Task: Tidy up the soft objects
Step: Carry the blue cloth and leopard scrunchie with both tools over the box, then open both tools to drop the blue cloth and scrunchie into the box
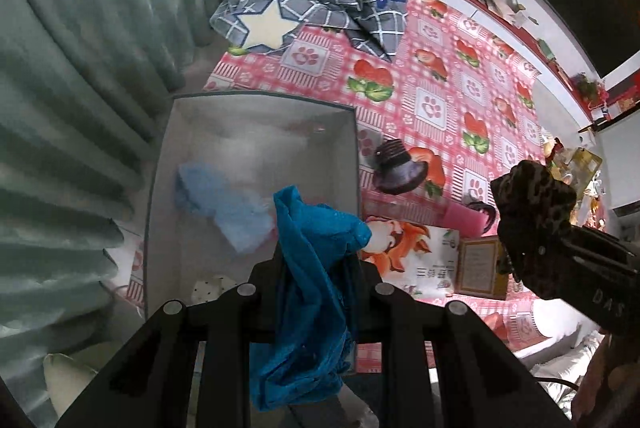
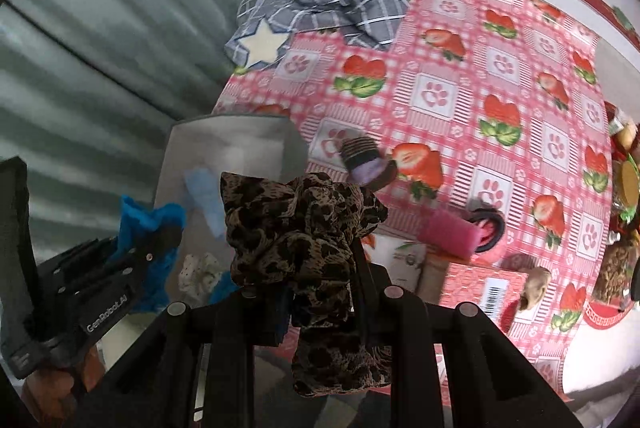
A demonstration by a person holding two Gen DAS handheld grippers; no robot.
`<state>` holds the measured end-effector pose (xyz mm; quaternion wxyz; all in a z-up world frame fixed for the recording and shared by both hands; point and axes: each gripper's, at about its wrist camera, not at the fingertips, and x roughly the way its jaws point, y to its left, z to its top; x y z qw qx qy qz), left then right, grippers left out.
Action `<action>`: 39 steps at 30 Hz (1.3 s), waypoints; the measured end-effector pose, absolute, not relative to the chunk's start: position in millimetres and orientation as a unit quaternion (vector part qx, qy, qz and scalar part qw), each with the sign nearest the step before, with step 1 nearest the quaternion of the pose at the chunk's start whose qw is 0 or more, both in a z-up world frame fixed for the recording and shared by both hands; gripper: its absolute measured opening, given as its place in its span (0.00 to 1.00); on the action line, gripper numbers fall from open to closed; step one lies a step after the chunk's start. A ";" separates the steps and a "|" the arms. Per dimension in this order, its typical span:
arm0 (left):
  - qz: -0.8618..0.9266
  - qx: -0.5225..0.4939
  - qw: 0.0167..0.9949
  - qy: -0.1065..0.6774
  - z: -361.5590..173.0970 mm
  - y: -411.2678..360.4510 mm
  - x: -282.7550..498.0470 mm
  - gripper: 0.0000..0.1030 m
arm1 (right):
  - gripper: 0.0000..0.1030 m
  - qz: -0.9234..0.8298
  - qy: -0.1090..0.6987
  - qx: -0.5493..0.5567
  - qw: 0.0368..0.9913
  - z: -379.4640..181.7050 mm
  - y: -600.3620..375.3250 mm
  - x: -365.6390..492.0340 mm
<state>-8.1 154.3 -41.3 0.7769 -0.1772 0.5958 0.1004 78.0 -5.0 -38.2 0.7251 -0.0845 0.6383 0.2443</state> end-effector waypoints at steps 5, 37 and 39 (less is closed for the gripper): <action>0.108 -0.183 0.770 0.602 -48.7 167.7 -13.9 0.24 | 0.25 0.260 0.642 -0.102 0.714 -44.5 18.3 71.7; 0.125 -0.208 0.712 0.659 -101.0 213.3 -46.3 0.29 | 0.25 0.331 0.684 -0.132 0.637 -93.9 116.1 42.3; 0.124 -0.211 0.710 0.661 -102.3 214.5 -47.2 0.32 | 0.25 0.333 0.684 -0.131 0.636 -94.8 119.3 42.0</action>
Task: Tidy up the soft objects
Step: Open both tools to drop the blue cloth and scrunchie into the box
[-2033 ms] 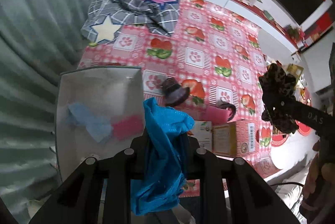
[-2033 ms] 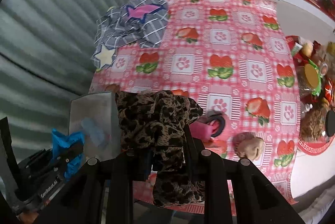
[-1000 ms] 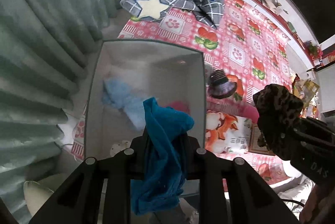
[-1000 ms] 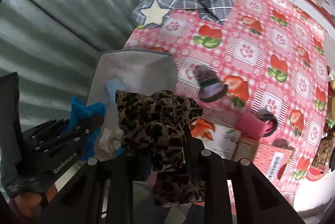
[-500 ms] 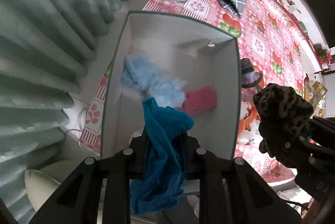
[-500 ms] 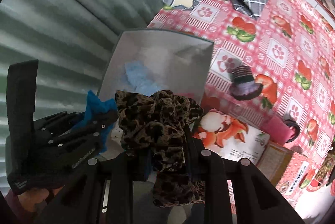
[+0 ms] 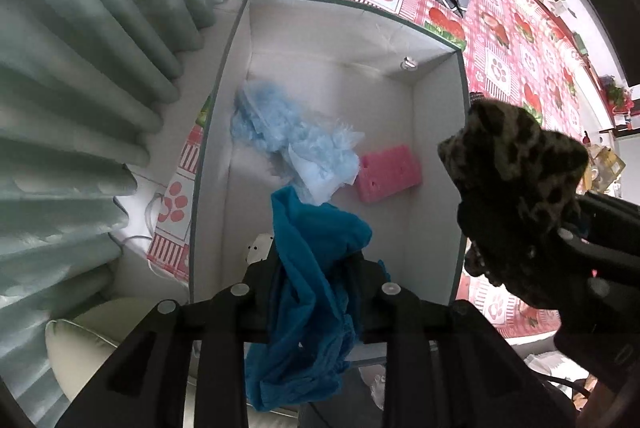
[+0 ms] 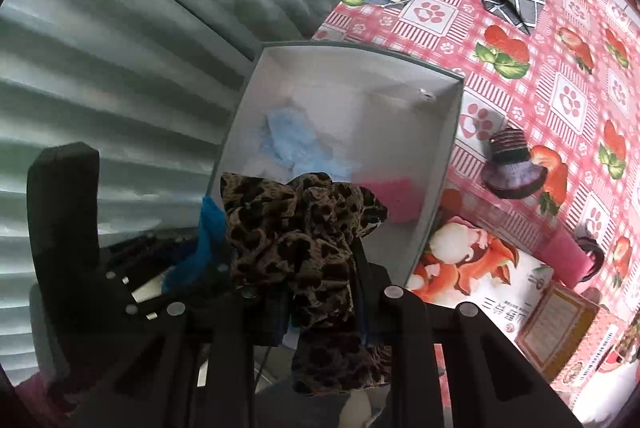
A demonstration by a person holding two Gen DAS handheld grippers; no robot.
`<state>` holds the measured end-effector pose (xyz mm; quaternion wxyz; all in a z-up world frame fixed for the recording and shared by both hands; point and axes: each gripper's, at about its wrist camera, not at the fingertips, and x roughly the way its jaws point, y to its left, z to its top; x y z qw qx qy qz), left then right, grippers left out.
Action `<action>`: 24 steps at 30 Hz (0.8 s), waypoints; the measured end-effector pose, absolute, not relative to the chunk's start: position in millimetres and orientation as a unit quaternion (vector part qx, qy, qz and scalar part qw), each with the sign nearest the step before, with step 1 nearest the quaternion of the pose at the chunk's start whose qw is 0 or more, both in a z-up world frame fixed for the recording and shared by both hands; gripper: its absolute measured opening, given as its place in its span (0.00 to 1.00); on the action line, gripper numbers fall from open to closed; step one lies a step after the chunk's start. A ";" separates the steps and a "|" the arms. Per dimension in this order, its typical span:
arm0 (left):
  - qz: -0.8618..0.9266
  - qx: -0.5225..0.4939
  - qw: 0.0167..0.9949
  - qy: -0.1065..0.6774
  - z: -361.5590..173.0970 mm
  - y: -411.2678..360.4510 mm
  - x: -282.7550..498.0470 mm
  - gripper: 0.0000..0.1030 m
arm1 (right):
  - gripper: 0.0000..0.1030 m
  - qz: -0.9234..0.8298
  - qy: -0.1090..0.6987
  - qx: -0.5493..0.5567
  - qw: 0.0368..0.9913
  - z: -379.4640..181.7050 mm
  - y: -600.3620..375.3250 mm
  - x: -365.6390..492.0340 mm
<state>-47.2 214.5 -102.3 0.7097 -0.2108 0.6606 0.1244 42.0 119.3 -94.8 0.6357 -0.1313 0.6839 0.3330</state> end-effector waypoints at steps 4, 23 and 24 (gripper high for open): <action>0.129 -0.216 0.709 0.659 -102.0 216.9 -49.9 0.57 | 0.26 0.341 0.688 -0.124 0.629 -97.1 123.7 40.8; 0.124 -0.266 0.709 0.641 -117.8 220.4 -51.8 0.99 | 0.95 0.330 0.677 -0.076 0.653 -79.9 107.9 48.8; 0.119 -0.266 0.709 0.642 -119.9 217.7 -49.6 0.99 | 0.95 0.323 0.678 -0.073 0.657 -78.7 103.1 50.9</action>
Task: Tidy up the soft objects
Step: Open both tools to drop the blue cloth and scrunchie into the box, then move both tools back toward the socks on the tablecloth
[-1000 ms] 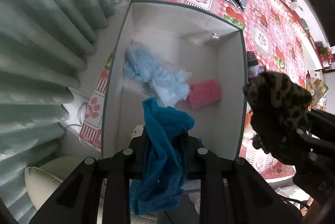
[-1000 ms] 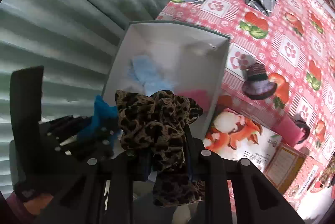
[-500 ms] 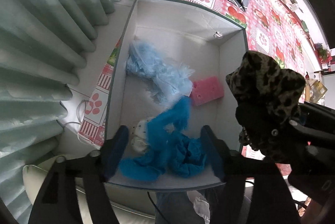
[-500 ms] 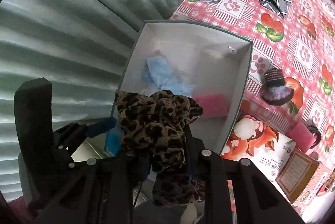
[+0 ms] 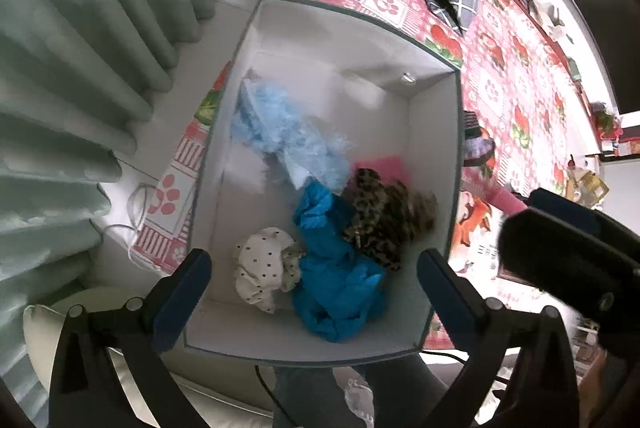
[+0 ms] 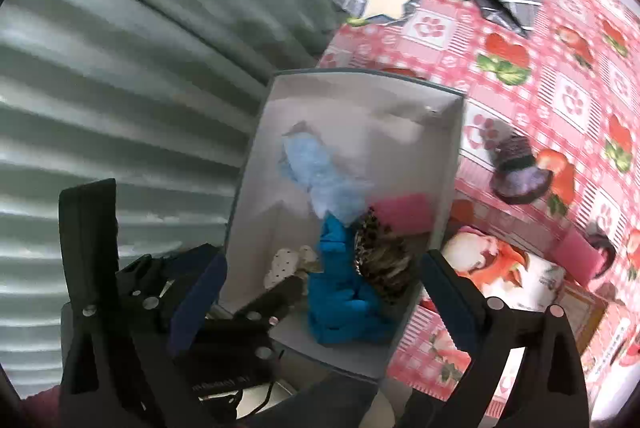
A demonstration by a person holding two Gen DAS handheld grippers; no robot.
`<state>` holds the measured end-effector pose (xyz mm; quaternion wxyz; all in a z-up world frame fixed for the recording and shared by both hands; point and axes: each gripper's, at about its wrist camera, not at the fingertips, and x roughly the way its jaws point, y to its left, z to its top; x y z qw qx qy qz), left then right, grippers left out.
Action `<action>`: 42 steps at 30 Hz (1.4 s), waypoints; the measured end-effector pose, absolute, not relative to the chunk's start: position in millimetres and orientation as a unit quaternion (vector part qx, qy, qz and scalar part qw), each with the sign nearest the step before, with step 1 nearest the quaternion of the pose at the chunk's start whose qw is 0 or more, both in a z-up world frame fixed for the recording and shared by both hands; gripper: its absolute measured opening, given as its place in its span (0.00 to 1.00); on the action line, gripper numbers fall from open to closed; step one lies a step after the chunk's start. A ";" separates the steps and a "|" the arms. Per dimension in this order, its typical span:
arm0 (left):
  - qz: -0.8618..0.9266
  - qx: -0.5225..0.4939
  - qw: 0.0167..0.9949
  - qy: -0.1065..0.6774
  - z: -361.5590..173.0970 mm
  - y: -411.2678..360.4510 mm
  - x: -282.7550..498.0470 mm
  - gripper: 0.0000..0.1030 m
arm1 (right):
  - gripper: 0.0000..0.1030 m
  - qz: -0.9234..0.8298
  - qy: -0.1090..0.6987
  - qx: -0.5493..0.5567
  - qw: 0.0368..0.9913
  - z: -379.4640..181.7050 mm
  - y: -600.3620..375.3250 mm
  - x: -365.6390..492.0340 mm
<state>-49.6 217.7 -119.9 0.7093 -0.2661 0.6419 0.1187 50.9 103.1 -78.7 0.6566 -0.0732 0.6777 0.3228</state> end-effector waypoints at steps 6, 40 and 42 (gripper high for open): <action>0.060 -0.240 0.735 0.632 -111.3 186.1 -18.6 1.00 | 0.95 0.269 0.665 -0.020 0.697 -47.9 41.2 69.7; -0.193 0.127 0.571 0.788 -228.9 -132.8 226.2 1.00 | 0.99 -0.011 0.751 0.137 0.646 -198.2 -319.3 124.5; -0.192 0.146 0.553 0.798 -246.3 -144.5 226.8 1.00 | 0.99 -0.001 0.750 0.113 0.652 -201.8 -317.8 122.1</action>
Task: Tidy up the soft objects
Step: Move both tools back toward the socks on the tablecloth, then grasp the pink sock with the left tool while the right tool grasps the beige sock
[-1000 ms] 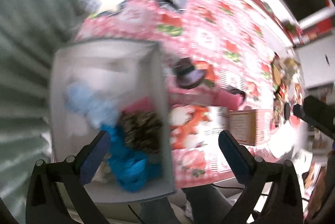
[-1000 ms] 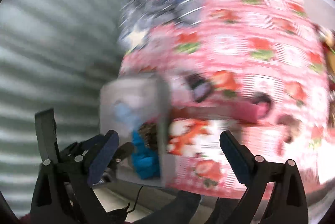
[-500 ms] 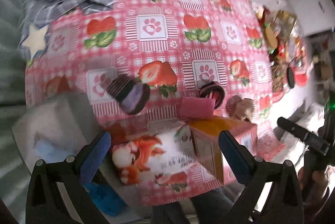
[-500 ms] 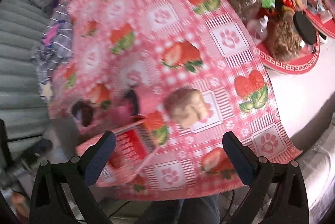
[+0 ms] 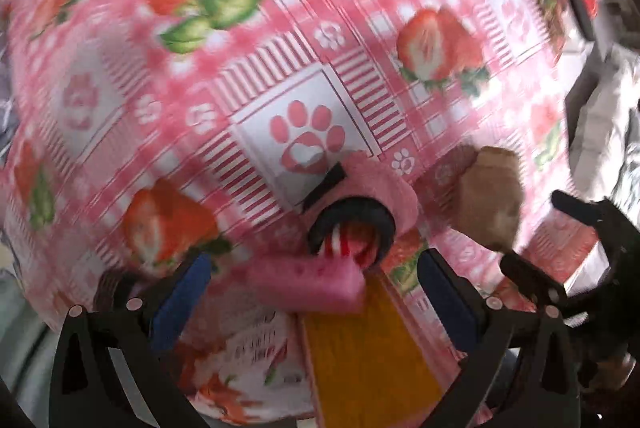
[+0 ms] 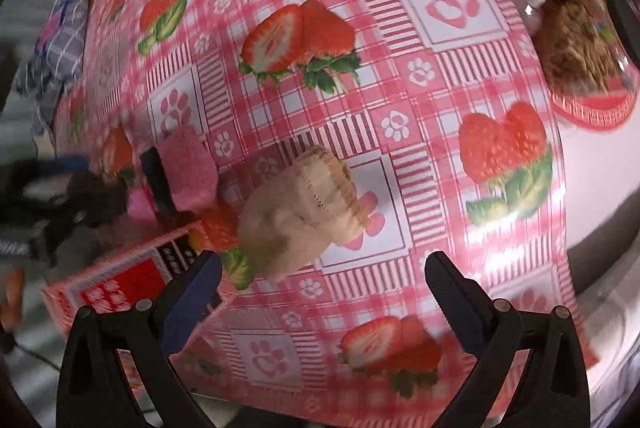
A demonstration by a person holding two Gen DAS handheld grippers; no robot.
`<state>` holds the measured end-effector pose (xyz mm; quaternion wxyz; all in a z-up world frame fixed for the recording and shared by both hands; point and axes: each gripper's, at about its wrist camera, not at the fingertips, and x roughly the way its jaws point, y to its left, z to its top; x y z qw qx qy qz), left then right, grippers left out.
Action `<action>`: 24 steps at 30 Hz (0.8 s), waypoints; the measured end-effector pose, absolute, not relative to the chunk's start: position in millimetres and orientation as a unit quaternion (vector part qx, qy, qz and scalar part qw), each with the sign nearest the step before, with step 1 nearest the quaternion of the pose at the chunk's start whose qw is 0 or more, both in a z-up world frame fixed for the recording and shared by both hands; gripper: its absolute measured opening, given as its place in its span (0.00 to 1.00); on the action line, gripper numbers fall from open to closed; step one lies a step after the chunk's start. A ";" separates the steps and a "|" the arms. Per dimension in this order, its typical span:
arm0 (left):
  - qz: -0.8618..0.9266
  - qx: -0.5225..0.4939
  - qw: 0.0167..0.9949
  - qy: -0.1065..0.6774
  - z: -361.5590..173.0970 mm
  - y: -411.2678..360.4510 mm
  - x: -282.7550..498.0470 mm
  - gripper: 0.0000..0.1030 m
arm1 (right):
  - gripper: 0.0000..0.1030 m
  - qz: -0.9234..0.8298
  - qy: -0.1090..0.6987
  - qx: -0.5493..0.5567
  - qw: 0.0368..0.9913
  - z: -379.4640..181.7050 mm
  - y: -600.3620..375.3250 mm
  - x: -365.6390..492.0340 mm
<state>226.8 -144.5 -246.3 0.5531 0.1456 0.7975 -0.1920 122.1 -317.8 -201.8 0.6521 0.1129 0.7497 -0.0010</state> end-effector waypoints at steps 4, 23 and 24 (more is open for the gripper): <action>-0.198 0.156 0.528 0.811 -264.8 -158.4 227.3 1.00 | 0.99 0.006 0.748 0.086 0.658 -209.5 -315.3 118.7; -0.097 0.107 0.608 0.781 -241.7 -87.6 257.5 1.00 | 0.99 -0.037 0.719 0.042 0.692 -212.5 -334.3 150.4; -0.105 0.094 0.611 0.779 -235.3 -85.6 255.7 1.00 | 0.99 -0.033 0.717 0.048 0.695 -209.8 -335.5 149.1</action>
